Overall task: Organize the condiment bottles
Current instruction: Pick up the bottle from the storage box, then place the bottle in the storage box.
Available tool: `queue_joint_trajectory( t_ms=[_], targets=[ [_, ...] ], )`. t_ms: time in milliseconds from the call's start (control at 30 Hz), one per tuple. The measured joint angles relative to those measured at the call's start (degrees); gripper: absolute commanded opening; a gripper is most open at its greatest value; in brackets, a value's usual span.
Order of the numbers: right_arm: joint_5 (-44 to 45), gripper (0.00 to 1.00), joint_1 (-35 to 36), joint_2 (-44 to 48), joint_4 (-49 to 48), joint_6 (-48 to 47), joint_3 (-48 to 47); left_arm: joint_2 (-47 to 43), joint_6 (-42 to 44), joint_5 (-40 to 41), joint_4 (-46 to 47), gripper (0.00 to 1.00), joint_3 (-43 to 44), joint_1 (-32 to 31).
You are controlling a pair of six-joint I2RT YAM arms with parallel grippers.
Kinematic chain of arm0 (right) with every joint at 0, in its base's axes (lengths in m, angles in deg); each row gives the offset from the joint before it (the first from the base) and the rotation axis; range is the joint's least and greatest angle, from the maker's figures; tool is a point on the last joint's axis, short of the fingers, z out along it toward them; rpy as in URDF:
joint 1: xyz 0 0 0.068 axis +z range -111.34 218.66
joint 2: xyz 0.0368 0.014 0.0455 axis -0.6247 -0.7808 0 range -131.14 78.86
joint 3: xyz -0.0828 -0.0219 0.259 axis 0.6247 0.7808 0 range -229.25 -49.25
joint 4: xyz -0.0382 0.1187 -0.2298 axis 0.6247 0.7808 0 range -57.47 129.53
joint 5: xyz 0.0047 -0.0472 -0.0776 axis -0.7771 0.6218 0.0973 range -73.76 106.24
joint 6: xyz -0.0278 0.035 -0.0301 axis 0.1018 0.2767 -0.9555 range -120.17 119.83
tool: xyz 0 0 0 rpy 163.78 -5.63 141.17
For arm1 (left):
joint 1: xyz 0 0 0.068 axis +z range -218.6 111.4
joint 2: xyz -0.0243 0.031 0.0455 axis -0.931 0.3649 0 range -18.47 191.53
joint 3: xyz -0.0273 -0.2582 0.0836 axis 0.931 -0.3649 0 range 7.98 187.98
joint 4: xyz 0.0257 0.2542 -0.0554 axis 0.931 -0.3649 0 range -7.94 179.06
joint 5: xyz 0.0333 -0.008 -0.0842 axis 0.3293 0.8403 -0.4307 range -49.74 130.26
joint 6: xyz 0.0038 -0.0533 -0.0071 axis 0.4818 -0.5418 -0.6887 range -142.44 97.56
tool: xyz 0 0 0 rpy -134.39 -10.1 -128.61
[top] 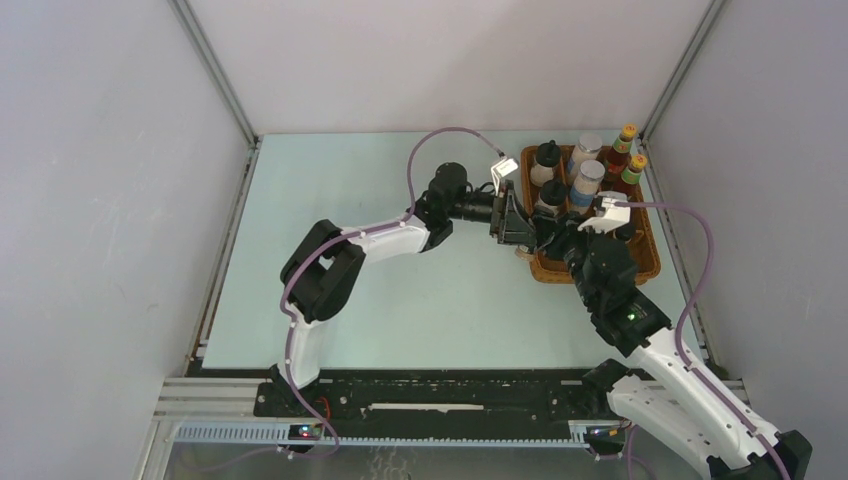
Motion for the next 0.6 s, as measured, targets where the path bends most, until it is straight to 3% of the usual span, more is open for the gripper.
queue_joint_trajectory(
  t_ms=[467,600],
  targets=[
    [-0.17,0.0,0.24,-0.11,1.81,0.09,-0.02,0.0,4.09,0.0,-6.19,0.6,1.66,-0.24],
    [0.0,0.0,0.46,-0.09,2.21,0.11,-0.02,0.02,4.5,-0.04,-6.73,0.48,1.66,-0.33]
  ],
)
